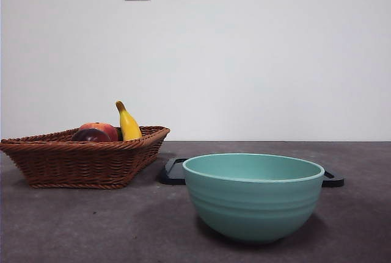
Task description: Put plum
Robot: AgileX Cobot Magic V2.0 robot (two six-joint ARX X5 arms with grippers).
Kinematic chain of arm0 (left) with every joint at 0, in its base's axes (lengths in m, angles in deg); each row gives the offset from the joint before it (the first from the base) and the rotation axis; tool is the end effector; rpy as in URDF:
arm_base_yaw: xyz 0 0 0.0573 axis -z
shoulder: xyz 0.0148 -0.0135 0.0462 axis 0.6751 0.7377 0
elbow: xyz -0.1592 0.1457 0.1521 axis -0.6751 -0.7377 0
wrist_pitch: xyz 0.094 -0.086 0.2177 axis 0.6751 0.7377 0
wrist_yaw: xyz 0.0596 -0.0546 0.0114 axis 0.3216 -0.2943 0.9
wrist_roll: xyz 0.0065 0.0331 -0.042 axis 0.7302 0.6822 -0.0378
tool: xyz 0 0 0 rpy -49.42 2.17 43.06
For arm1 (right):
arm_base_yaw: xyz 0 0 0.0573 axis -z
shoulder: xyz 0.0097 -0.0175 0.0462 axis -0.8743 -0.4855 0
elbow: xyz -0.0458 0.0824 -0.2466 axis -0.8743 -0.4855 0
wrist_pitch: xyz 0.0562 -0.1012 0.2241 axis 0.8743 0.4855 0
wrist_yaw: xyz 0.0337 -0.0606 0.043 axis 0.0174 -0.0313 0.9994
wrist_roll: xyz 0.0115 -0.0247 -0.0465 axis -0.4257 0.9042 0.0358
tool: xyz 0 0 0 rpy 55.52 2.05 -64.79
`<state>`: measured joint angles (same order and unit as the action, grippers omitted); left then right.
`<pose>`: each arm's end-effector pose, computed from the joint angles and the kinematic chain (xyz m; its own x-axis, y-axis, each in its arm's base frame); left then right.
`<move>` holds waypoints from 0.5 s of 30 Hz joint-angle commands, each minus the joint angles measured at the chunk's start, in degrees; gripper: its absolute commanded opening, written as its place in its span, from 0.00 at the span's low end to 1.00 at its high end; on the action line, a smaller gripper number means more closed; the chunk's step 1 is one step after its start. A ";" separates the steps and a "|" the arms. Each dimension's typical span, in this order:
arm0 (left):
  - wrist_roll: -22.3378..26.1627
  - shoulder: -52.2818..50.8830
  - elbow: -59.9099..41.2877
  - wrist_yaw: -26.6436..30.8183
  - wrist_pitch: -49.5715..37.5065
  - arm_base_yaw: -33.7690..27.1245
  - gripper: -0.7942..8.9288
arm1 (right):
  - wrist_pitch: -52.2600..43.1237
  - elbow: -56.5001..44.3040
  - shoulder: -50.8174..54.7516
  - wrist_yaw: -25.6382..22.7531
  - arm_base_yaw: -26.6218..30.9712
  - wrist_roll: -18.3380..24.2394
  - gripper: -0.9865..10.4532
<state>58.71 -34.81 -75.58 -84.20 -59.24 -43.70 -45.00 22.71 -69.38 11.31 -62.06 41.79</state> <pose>0.0905 0.0024 0.1745 0.9911 0.0359 -0.1283 -0.0708 0.9576 -0.2794 0.0946 0.0056 0.1682 0.9867 0.1492 -0.0644 -0.1291 0.9603 0.2474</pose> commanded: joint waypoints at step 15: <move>-2.38 14.29 27.93 -10.19 12.17 -0.09 0.09 | 9.92 27.06 -13.88 5.79 0.07 -1.25 0.09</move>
<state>54.93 -21.65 -49.55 -93.42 -47.15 -43.72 -35.34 47.89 -81.97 16.41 -62.06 39.62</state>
